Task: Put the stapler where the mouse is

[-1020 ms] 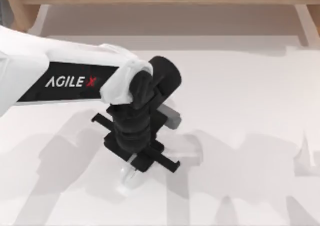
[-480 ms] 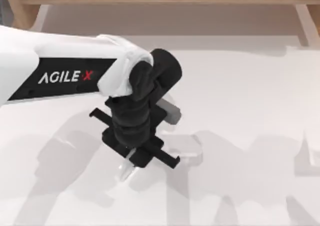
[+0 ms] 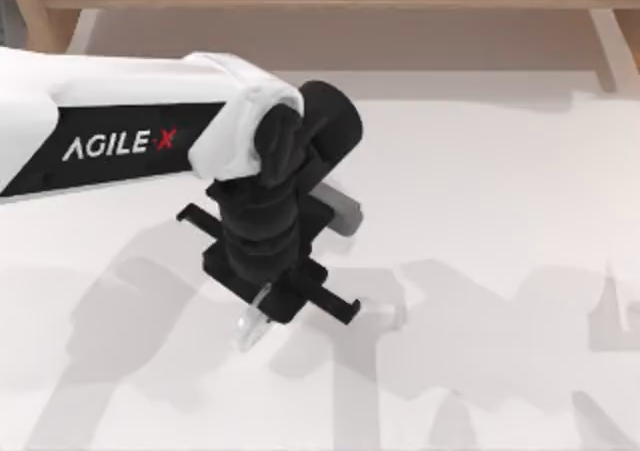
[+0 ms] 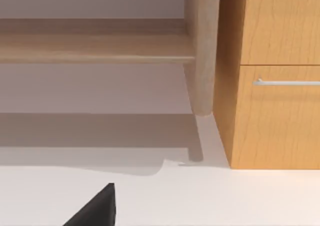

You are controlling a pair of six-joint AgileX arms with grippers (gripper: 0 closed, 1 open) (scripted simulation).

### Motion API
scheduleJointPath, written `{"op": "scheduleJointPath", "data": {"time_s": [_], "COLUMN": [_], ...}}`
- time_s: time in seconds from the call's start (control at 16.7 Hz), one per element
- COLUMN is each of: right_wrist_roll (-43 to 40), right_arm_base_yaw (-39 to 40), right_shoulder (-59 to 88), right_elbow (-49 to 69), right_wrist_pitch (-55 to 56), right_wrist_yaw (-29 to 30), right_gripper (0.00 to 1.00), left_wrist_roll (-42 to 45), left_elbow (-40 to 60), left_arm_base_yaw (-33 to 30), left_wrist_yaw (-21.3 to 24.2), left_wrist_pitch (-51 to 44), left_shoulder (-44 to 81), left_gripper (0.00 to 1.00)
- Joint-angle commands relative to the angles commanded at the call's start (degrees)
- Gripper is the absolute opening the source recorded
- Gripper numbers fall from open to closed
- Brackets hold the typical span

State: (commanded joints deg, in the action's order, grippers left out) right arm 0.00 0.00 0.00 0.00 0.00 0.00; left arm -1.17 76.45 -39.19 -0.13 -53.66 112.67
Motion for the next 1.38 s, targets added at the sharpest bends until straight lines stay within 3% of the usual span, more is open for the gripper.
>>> {"op": "scheduleJointPath", "data": {"time_s": [0.3, 0.96, 1.14, 1.38], "right_wrist_roll": [0.0, 0.0, 0.0, 0.0], "right_arm_base_yaw": [0.0, 0.0, 0.0, 0.0], "right_shoulder": [0.0, 0.0, 0.0, 0.0], "right_elbow": [0.0, 0.0, 0.0, 0.0], "right_wrist_pitch": [0.0, 0.0, 0.0, 0.0], "right_wrist_yaw": [0.0, 0.0, 0.0, 0.0], "right_gripper": [1.0, 1.0, 1.0, 1.0], "left_wrist_roll": [5.19, 18.24, 19.93, 21.02], "left_elbow": [7.74, 37.5, 46.9, 55.68], "left_arm_base_yaw": [9.18, 46.53, 52.71, 56.46], "left_wrist_yaw": [0.29, -2.15, -1.74, -0.46], "left_wrist_pitch": [-3.09, -19.89, -23.43, -25.18], "left_shoulder": [2.98, 20.14, 25.33, 30.71], "left_gripper": [0.0, 0.0, 0.0, 0.0]}}
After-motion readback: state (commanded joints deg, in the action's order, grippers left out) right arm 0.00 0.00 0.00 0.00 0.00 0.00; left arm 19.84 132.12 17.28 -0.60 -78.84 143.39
